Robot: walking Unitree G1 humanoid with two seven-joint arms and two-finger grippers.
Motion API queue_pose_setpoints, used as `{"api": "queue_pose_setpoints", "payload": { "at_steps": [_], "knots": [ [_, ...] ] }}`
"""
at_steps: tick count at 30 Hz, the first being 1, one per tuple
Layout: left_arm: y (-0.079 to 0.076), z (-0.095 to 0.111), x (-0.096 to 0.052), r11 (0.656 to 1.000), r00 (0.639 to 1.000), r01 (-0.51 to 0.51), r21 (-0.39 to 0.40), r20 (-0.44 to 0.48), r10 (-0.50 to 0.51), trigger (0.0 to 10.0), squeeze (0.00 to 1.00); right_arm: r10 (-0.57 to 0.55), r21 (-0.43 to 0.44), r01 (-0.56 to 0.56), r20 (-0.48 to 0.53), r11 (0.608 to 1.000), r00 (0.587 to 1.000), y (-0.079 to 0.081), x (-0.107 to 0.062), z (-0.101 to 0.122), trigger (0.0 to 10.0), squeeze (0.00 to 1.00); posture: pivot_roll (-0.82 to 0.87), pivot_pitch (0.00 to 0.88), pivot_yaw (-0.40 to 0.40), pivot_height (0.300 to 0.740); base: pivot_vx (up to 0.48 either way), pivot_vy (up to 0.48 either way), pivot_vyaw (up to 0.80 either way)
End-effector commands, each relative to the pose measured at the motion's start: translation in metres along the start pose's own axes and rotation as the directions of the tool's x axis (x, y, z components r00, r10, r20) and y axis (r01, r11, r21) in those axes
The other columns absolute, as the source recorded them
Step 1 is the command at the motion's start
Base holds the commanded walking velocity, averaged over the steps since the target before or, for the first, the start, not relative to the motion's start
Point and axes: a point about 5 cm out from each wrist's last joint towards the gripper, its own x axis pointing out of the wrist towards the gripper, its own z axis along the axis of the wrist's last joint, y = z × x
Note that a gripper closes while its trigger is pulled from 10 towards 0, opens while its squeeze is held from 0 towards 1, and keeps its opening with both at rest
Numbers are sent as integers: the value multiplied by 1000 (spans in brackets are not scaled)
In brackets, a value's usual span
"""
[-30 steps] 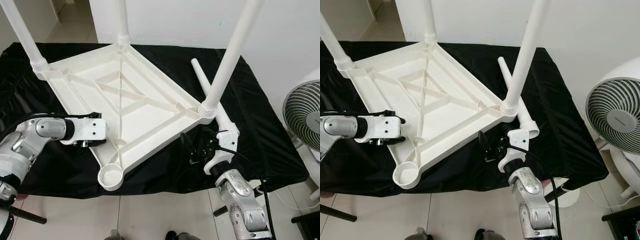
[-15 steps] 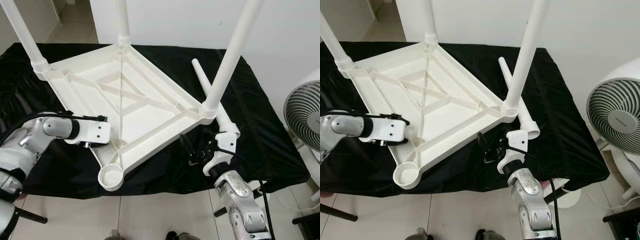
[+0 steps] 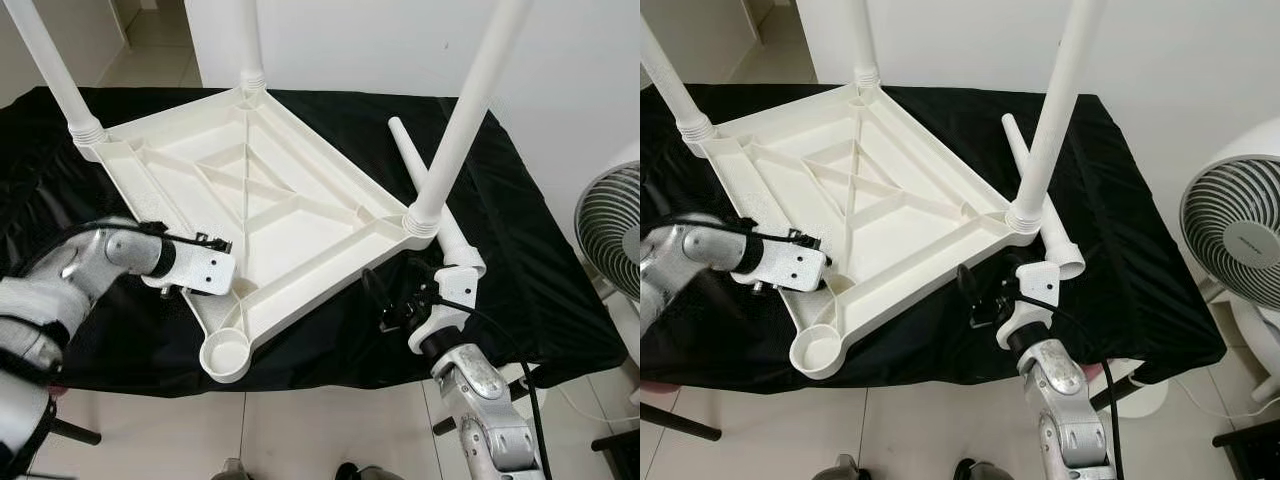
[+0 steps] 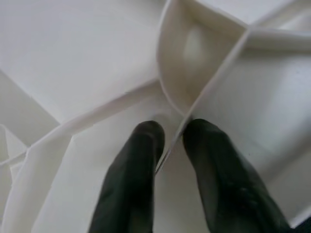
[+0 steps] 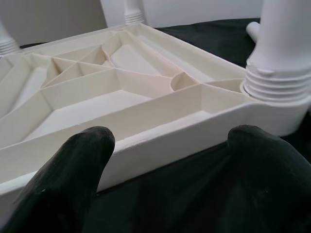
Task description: Building children table
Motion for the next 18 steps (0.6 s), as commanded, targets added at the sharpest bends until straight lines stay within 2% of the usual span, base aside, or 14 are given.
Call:
{"api": "queue_pose_setpoints", "payload": {
  "at_steps": [1,18],
  "knots": [
    [-13,-2,7,991,991,133,-23,11,-133,0,0,-9,-1,9,-13,1000,1000,0,-3,-1,10000,0,69,138,31,740,0,0,0],
    [-12,-6,7,986,987,161,-37,14,-161,0,0,-19,2,19,-13,1000,1000,-1,-3,0,10000,0,69,149,27,740,0,0,0]
  ]
}}
